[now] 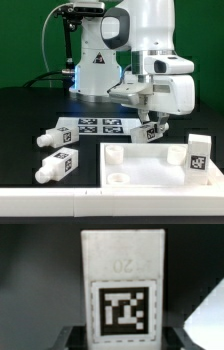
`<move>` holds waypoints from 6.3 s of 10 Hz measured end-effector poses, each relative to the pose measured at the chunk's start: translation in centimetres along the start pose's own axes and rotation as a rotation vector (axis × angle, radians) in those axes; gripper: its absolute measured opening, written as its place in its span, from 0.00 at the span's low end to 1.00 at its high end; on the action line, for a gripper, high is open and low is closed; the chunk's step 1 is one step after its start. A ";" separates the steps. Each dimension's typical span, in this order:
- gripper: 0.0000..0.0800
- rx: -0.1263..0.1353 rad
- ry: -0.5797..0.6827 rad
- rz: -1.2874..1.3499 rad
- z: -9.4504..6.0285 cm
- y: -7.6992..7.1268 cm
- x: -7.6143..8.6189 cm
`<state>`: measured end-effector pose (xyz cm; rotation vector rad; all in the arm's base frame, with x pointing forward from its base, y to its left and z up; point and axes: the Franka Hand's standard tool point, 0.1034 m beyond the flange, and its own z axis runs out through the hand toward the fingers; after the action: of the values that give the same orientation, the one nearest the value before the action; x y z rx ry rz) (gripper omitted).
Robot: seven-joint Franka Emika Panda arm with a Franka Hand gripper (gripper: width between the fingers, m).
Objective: Assemble square table
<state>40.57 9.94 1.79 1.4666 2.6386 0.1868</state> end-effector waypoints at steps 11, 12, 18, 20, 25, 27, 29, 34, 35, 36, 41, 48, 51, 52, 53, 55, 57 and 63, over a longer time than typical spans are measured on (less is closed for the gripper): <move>0.81 -0.124 -0.014 -0.368 -2.8 1.7 -0.7; 0.81 -0.131 -0.034 -0.265 -3.9 2.9 -1.5; 0.81 -0.163 -0.039 0.365 -5.4 8.2 -2.1; 0.81 -0.164 -0.032 0.443 -5.3 8.2 -2.1; 0.81 -0.139 -0.004 1.087 -4.2 8.3 -2.8; 0.81 -0.068 -0.018 1.467 -4.3 9.4 -2.7; 0.81 -0.068 -0.011 1.595 -4.1 9.2 -2.7; 0.81 0.032 -0.053 2.182 -3.0 7.6 -5.0; 0.81 0.109 -0.082 2.379 -3.0 7.3 -5.6; 0.81 0.102 -0.060 2.434 -3.1 7.3 -6.5; 0.81 0.220 -0.115 2.605 -2.4 5.3 -6.5; 0.81 0.842 -0.285 2.449 -2.3 4.4 -6.0; 0.81 1.054 -0.336 2.334 -1.7 5.0 -5.7; 0.81 1.159 -0.375 2.299 -1.8 4.5 -5.6; 0.81 1.229 -0.399 2.271 -1.6 4.4 -5.8; 0.81 1.303 -0.443 2.258 -1.2 4.0 -5.8; 0.81 1.298 -0.441 2.261 -1.2 4.0 -5.9; 0.81 1.488 -0.520 2.262 0.5 0.8 -4.8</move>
Offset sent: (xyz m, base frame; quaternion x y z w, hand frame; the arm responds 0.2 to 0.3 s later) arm 0.0039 0.0126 -0.0071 -0.0658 -0.0063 -0.3855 0.9203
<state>43.87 6.29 1.64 2.8769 -0.6937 -1.6933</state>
